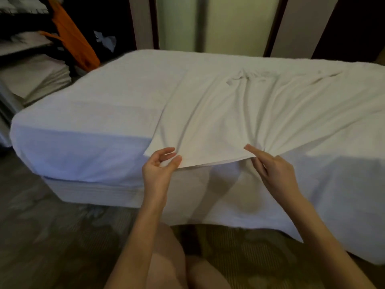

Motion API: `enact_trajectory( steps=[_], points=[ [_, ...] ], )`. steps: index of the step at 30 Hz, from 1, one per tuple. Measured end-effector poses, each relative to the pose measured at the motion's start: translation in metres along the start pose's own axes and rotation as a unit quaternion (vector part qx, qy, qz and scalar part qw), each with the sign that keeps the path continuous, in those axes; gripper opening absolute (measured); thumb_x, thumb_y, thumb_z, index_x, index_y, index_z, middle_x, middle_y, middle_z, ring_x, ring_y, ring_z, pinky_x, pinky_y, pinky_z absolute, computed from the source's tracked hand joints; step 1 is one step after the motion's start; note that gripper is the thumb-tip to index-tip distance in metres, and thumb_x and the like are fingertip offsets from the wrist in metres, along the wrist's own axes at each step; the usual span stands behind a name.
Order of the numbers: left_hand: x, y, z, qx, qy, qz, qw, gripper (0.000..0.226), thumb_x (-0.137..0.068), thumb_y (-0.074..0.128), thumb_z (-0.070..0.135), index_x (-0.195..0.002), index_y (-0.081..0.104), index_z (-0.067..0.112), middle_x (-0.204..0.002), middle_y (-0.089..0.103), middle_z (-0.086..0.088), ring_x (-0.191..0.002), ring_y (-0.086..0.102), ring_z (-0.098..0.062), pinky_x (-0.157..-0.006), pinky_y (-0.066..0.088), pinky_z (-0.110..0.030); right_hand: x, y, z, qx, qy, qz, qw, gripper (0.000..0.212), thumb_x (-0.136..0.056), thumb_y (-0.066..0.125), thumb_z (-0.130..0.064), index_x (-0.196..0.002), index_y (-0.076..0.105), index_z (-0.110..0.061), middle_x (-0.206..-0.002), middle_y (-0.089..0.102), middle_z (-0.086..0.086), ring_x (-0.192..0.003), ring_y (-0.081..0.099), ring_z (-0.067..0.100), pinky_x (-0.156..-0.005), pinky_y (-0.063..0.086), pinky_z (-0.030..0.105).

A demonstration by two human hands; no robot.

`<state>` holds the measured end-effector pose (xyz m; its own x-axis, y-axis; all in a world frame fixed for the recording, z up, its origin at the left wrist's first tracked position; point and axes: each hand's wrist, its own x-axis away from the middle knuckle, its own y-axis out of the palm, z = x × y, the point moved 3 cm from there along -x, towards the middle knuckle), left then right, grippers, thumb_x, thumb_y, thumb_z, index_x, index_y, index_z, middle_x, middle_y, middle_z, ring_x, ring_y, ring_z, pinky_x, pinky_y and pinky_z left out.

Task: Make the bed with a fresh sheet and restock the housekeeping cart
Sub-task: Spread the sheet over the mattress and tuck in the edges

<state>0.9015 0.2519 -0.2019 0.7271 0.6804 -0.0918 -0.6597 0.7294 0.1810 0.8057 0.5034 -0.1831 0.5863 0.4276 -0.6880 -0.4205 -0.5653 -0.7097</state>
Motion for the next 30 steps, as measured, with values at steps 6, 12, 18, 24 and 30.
enact_trajectory(
  steps=[6, 12, 18, 24, 30],
  points=[
    [0.068, -0.030, -0.031, -0.013, -0.022, -0.010, 1.000, 0.027, -0.077, 0.073, 0.001, -0.090, 0.065, 0.024, -0.091, 0.067, 0.007, -0.081, 0.064, 0.007, -0.071, 0.050, -0.011, 0.075, -0.026, -0.022, 0.020, 0.006, -0.068, 0.997, 0.041, -0.089, 0.038, -0.030, -0.118, 0.066, -0.022, -0.116, 0.067, -0.003, -0.066, 0.065, 0.026, -0.058, 0.046, 0.025],
    [0.113, -0.058, -0.020, -0.054, -0.024, -0.035, 0.998, 0.029, -0.075, 0.075, 0.005, -0.091, 0.066, 0.028, -0.092, 0.068, 0.009, -0.087, 0.065, 0.003, -0.069, 0.052, -0.012, 0.115, -0.054, -0.045, -0.006, 0.000, -0.111, 0.994, 0.040, -0.090, 0.040, -0.027, -0.123, 0.062, -0.019, -0.121, 0.063, -0.004, -0.065, 0.065, 0.020, -0.058, 0.039, 0.021],
    [0.156, -0.088, -0.019, -0.093, -0.039, -0.053, 0.993, 0.030, -0.072, 0.076, 0.003, -0.088, 0.067, 0.027, -0.084, 0.072, 0.013, -0.082, 0.067, 0.000, -0.068, 0.055, -0.016, 0.160, -0.083, -0.072, -0.017, -0.003, -0.164, 0.986, 0.041, -0.088, 0.043, -0.027, -0.126, 0.059, -0.023, -0.125, 0.057, -0.011, -0.069, 0.069, 0.019, -0.057, 0.058, 0.036],
    [0.172, -0.090, -0.073, -0.146, -0.056, -0.097, 0.983, 0.038, -0.078, 0.070, -0.004, -0.097, 0.066, 0.029, -0.098, 0.069, 0.008, -0.095, 0.063, -0.002, -0.074, 0.048, -0.007, 0.192, -0.063, -0.066, 0.019, 0.001, -0.228, 0.974, 0.043, -0.084, 0.044, -0.027, -0.122, 0.064, -0.024, -0.122, 0.062, -0.012, -0.069, 0.059, 0.005, -0.063, 0.042, 0.014],
    [0.148, -0.071, -0.131, -0.109, -0.197, -0.190, 0.956, 0.053, -0.090, 0.056, -0.005, -0.130, 0.049, 0.028, -0.094, 0.059, 0.004, -0.083, 0.060, -0.004, -0.081, 0.052, -0.022, 0.223, 0.043, -0.018, -0.023, 0.067, -0.301, 0.951, 0.054, -0.090, 0.063, -0.016, -0.139, 0.045, -0.026, -0.146, 0.037, -0.008, -0.109, 0.063, 0.025, -0.079, 0.052, 0.031]
  ],
)
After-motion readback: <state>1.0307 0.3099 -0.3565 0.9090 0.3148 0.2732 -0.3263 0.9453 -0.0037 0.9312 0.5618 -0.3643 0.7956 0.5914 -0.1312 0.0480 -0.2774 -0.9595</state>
